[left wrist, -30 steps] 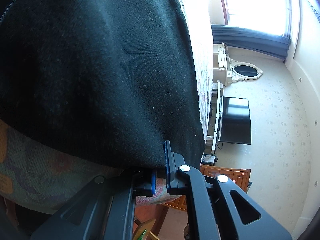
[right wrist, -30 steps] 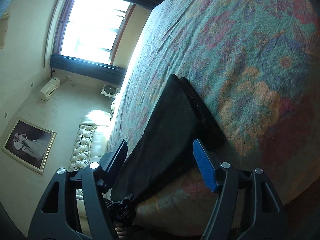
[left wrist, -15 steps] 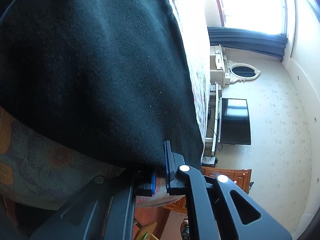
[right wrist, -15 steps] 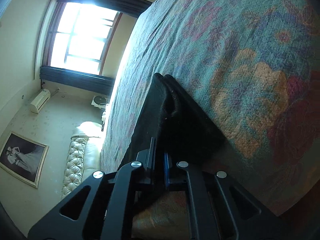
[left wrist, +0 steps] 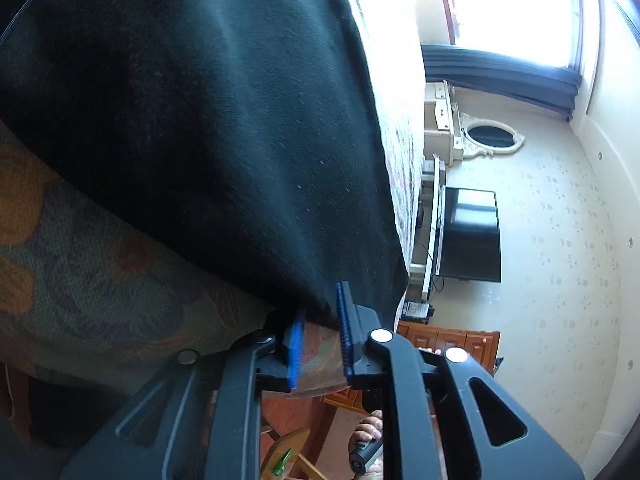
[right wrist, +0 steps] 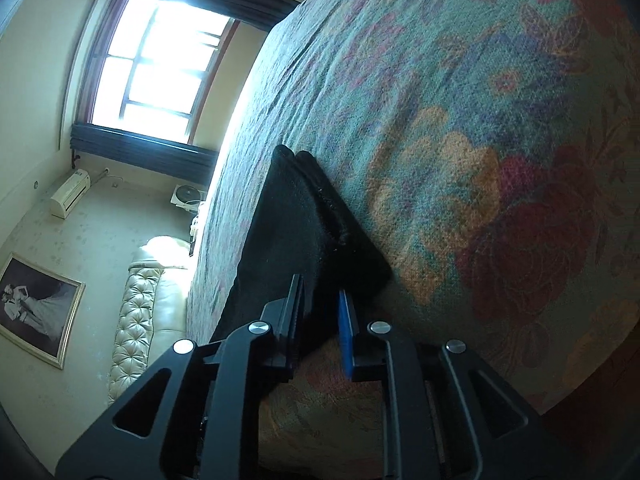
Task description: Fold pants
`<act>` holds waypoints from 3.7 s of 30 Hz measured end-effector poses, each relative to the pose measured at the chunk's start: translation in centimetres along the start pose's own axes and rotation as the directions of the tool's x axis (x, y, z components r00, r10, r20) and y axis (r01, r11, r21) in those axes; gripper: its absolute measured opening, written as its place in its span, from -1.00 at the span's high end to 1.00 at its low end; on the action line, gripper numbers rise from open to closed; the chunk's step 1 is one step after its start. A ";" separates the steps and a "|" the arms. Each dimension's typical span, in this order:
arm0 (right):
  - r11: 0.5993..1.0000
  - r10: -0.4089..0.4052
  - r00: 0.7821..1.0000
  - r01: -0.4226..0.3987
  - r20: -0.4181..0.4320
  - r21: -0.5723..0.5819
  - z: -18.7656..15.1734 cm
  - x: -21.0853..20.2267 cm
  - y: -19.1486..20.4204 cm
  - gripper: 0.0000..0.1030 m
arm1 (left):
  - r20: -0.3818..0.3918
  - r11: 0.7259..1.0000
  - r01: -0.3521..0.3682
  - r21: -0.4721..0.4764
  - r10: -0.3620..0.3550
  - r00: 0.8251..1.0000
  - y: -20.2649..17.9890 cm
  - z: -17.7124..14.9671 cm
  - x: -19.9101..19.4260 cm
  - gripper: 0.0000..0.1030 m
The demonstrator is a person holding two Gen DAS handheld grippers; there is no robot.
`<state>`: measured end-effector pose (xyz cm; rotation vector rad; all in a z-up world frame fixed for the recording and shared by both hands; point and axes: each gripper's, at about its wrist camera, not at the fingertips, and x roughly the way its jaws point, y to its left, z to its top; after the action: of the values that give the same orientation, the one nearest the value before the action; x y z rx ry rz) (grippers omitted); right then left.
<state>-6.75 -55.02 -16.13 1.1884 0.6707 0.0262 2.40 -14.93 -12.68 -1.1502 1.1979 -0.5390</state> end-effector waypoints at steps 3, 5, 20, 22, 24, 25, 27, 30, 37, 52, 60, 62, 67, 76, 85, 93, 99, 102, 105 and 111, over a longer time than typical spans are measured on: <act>0.991 -0.084 0.996 0.088 0.040 -0.105 1.4 -1.9 1.8 -0.69 | -0.007 0.976 -0.073 0.205 0.076 0.997 -2.9 -0.7 -1.2 -0.29; 0.989 -0.082 0.996 0.085 0.030 -0.120 2.9 -2.0 1.9 -0.69 | 0.038 0.918 -0.125 0.376 0.119 0.992 -5.1 -1.2 -2.3 -0.39; 0.982 -0.006 0.944 -0.057 -0.329 -0.182 6.8 5.6 2.5 -0.74 | 0.524 0.463 -0.692 0.554 0.452 0.722 -5.2 5.7 -11.2 -0.67; 0.977 -0.023 0.941 -0.050 -0.337 -0.206 6.4 6.1 3.0 -0.76 | 0.505 0.527 -0.677 0.514 0.452 0.735 -3.8 6.9 -12.1 -0.67; 0.980 -0.003 0.939 -0.064 -0.343 -0.186 6.5 6.3 3.3 -0.76 | 0.494 0.585 -0.663 0.466 0.449 0.744 -2.9 8.0 -13.3 -0.67; 0.982 -0.002 0.938 -0.065 -0.347 -0.180 6.6 6.4 3.3 -0.76 | 0.493 0.610 -0.656 0.445 0.445 0.748 -2.3 8.5 -13.9 -0.67; 0.980 -0.019 0.932 -0.055 -0.362 -0.192 6.5 6.6 3.7 -0.74 | 0.492 0.641 -0.647 0.413 0.440 0.751 -1.8 8.8 -14.7 -0.67; 0.978 -0.070 0.907 -0.019 -0.416 -0.206 6.0 7.4 4.1 0.23 | 0.498 0.642 -0.653 0.402 0.445 0.744 -1.4 9.6 -15.9 -0.67; 0.955 -0.194 0.918 0.095 -0.346 -0.282 4.9 6.7 5.8 0.54 | 0.498 0.551 -0.701 0.453 0.497 0.711 -0.9 10.9 -15.8 -0.67; 0.913 -0.231 0.959 0.156 -0.162 -0.377 5.0 2.7 15.6 0.72 | 0.416 0.573 -0.603 0.555 0.436 0.798 0.5 10.7 -18.2 -0.68; 0.853 -0.118 0.977 0.009 -0.178 -0.521 -1.1 5.1 28.1 0.73 | 0.383 0.684 -0.544 0.486 0.392 0.836 0.4 12.0 -19.9 -0.68; 0.833 -0.101 0.972 -0.033 -0.210 -0.552 -3.3 6.7 31.2 0.73 | 0.390 0.681 -0.547 0.487 0.392 0.834 0.0 12.0 -20.2 -0.68; 0.782 -0.152 0.943 -0.068 -0.296 -0.620 -9.9 12.6 35.8 0.73 | 0.402 0.682 -0.528 0.506 0.355 0.844 -1.4 11.6 -21.2 -0.68; 0.725 -0.259 0.884 -0.088 -0.389 -0.683 -20.1 21.4 37.0 0.73 | 0.381 0.720 -0.496 0.485 0.336 0.861 -1.6 12.0 -21.9 -0.68; 0.688 -0.361 0.829 -0.071 -0.426 -0.722 -26.0 26.3 35.2 0.68 | 0.376 0.737 -0.476 0.480 0.317 0.871 -1.6 12.3 -22.3 -0.68; 0.692 -0.376 0.772 -0.134 -0.513 -0.709 -29.8 27.9 33.9 0.07 | 0.370 0.743 -0.476 0.470 0.323 0.871 -1.0 12.6 -22.2 -0.68; 0.684 -0.332 0.695 -0.289 -0.638 -0.670 -31.5 27.5 36.4 -0.42 | 0.370 0.730 -0.489 0.478 0.337 0.866 -0.5 12.8 -22.3 -0.68; 0.746 -0.193 0.688 -0.360 -0.700 -0.560 -29.3 28.0 38.4 -0.42 | 0.370 0.734 -0.495 0.465 0.347 0.862 0.2 13.3 -22.6 -0.68; 0.781 -0.109 0.682 -0.391 -0.723 -0.487 -26.6 31.0 40.1 -0.42 | 0.370 0.747 -0.495 0.443 0.351 0.860 1.3 14.0 -23.0 -0.68; 0.812 -0.175 0.658 -0.324 -0.732 -0.485 -23.8 40.6 41.3 -0.42 | 0.363 0.734 -0.488 0.472 0.342 0.867 2.2 14.2 -23.1 -0.68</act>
<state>27.53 -3.95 -4.43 0.5438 1.2400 0.8086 7.11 10.84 -5.50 -0.4057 0.9436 -0.3370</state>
